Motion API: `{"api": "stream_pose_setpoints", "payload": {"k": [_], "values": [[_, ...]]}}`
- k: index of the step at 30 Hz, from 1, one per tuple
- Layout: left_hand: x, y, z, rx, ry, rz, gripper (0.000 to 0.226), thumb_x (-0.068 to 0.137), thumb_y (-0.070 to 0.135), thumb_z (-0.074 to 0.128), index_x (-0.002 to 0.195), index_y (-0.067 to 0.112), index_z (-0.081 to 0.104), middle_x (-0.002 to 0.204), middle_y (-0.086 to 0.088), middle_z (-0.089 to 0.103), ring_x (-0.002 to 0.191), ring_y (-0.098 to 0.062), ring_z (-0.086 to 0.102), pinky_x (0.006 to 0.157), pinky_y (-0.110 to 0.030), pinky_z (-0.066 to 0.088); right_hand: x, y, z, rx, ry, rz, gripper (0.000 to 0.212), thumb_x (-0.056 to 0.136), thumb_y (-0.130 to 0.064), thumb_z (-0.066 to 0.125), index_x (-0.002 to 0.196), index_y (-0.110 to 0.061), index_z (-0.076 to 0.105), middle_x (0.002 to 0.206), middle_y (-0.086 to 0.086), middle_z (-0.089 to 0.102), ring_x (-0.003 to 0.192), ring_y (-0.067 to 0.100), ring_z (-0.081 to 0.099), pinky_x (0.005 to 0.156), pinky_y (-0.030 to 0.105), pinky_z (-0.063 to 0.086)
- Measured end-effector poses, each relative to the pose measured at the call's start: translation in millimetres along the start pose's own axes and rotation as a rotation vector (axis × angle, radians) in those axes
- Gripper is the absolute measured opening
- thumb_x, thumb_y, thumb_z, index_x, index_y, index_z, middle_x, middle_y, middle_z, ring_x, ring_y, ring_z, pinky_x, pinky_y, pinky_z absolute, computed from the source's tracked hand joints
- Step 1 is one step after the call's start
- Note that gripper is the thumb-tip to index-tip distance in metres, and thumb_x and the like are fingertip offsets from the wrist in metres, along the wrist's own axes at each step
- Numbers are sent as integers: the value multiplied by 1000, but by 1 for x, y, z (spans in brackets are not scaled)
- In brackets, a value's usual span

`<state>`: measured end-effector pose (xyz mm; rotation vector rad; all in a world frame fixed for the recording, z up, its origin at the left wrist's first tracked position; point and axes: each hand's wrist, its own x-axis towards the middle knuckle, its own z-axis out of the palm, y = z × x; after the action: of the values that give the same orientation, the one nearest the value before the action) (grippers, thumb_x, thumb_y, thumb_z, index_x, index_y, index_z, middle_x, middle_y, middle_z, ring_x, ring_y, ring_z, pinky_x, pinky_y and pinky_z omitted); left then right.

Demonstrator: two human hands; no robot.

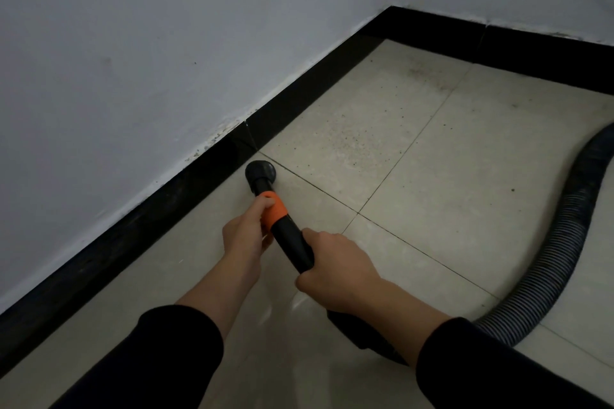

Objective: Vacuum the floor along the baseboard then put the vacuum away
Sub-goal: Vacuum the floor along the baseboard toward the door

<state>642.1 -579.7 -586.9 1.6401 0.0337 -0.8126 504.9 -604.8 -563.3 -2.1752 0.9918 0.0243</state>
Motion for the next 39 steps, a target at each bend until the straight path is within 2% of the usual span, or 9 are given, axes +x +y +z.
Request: {"api": "stream_pose_setpoints", "payload": {"k": [7,21,25,33,39], "values": [[-17,-8,10,46,-56,5,15,79,23,73,85,15,62,95,-8,63,89,-22,62,78,-36,55,-19,13,-7,-9,15,37,24,75,-21,62,95,-22,49,78,-1,53,70,19,56,59,27,45],[-50,-19,29,111,-108,-5,21,78,26,75,85,11,63,92,-10,65,86,-21,62,78,-34,54,-52,35,-18,21,17,110,28,76,-23,66,100,-23,52,83,-1,58,75,18,61,68,32,54],[-60,-23,36,133,-123,-11,22,77,27,75,85,10,64,87,-10,64,83,-21,61,83,-38,54,-62,43,-21,33,24,124,29,75,-24,65,101,-23,53,83,-1,58,74,18,61,69,33,55],[-81,-31,53,128,-166,-24,20,78,25,75,82,10,63,90,-11,65,81,-20,61,74,-33,52,-87,59,-31,27,65,163,25,74,-23,64,95,-22,52,79,-2,57,71,18,59,56,26,45],[-90,-34,65,144,-200,-29,22,77,26,76,84,9,63,90,-11,65,79,-20,61,75,-32,53,-94,69,-36,58,80,197,26,73,-23,65,96,-23,53,80,0,60,69,17,62,61,30,53]]}}
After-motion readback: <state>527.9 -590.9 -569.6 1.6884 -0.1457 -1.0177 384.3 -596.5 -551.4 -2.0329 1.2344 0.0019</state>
